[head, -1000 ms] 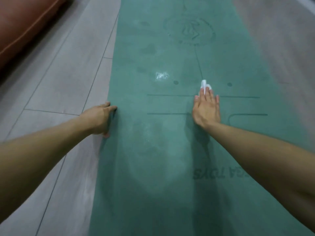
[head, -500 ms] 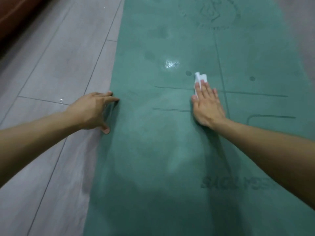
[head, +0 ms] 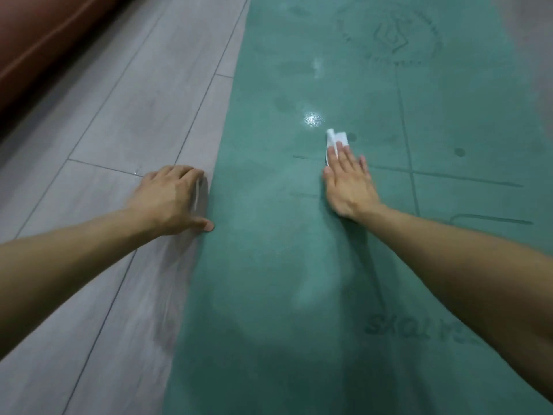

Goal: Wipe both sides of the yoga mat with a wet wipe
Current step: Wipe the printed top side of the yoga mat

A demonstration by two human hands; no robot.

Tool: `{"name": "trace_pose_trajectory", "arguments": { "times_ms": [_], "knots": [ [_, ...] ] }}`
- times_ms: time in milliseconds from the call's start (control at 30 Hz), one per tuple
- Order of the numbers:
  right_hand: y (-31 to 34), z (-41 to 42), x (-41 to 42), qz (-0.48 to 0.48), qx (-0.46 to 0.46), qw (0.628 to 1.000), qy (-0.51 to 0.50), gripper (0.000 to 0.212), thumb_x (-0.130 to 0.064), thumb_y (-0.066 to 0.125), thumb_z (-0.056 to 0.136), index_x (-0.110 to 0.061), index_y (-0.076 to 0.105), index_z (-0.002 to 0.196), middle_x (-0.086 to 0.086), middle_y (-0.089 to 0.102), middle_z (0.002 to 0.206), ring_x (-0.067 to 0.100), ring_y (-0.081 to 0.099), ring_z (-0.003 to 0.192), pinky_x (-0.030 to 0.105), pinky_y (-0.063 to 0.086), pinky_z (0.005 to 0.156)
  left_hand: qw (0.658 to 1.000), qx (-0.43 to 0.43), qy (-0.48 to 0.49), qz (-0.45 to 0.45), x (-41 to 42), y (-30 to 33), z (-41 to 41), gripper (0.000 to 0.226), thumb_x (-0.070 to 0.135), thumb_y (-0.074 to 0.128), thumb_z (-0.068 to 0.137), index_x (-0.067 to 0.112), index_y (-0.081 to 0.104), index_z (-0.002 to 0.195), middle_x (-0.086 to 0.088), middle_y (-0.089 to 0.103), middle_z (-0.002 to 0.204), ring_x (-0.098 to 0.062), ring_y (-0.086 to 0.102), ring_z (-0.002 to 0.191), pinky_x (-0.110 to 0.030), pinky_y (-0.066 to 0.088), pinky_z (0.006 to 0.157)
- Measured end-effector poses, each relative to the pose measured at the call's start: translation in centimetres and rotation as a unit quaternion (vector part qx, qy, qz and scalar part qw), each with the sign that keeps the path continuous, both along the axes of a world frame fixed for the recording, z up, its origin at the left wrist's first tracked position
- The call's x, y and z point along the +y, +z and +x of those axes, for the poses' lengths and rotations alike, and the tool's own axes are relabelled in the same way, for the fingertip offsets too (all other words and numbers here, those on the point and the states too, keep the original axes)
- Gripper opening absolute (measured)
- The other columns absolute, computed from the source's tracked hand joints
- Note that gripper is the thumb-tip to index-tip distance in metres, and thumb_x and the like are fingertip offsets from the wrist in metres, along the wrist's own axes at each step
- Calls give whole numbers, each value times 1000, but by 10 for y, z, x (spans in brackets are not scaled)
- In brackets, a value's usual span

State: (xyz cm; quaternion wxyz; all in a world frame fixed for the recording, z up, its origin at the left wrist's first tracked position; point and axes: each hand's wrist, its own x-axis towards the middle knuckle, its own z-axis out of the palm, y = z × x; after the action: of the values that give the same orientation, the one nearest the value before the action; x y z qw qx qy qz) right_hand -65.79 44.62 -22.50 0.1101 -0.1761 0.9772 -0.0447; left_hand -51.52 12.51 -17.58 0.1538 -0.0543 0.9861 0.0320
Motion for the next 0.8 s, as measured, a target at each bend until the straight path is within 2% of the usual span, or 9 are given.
{"name": "trace_pose_trajectory", "arguments": {
  "times_ms": [67,167,233,300,433,533,667,733,800],
  "knots": [
    [-7,23,-40,-23,18,1000,6,68,-43,6,108,-12,5,168,6,-4,177,20,-7,163,47,-1,132,1000,-11,3,8,-1,-4,8,113,85,75,63,24,42,152,-2,39,163,-29,42,145,-51,37,118],
    [-17,78,-97,-36,11,953,301,68,-44,9,107,-14,9,169,4,3,177,19,-3,163,46,-1,132,1000,-24,4,10,-2,-2,12,113,86,71,68,25,37,158,-1,28,171,-28,35,151,-50,32,123],
    [-9,74,-100,-12,-1,910,414,63,-43,14,111,-21,5,169,0,3,177,14,-4,162,40,-6,132,999,-36,-1,1,-1,2,13,118,87,71,66,26,32,160,-1,25,172,-27,31,153,-49,28,125],
    [-4,34,-77,7,26,940,341,63,-43,11,111,-21,1,169,0,3,177,13,-4,162,40,-7,131,999,-46,-5,8,0,6,19,127,89,74,60,26,29,161,-2,21,172,-27,26,155,-49,24,127],
    [0,-28,-31,25,13,999,32,65,-43,9,111,-15,0,169,4,-6,177,16,-9,162,42,-8,131,999,-39,4,20,-1,7,37,139,88,78,53,24,22,163,-5,14,174,-28,16,158,-48,16,129],
    [-10,17,-75,-17,41,989,141,66,-41,12,110,-13,3,168,7,-4,176,20,-7,163,48,-1,132,999,-15,31,9,1,1,44,143,89,77,54,24,15,164,-5,8,175,-27,11,160,-48,14,129],
    [-8,69,-114,-17,-9,880,475,62,-41,16,113,-20,1,169,1,-1,177,15,-9,162,39,-7,132,997,10,69,19,0,-5,51,147,89,77,53,24,7,165,-7,5,175,-29,9,160,-49,16,129],
    [0,32,-106,11,-1,879,476,61,-42,14,113,-23,-1,169,0,0,177,13,-7,162,39,-7,131,996,8,81,24,2,-6,54,150,89,77,54,25,0,166,-5,-1,175,-28,5,161,-50,14,130],
    [4,-18,-89,31,21,946,321,63,-42,10,111,-19,1,169,4,1,177,16,-6,163,40,-6,131,996,10,90,23,3,-6,55,152,89,77,54,25,-4,166,-4,-4,175,-27,2,161,-50,12,130]
  ]
}}
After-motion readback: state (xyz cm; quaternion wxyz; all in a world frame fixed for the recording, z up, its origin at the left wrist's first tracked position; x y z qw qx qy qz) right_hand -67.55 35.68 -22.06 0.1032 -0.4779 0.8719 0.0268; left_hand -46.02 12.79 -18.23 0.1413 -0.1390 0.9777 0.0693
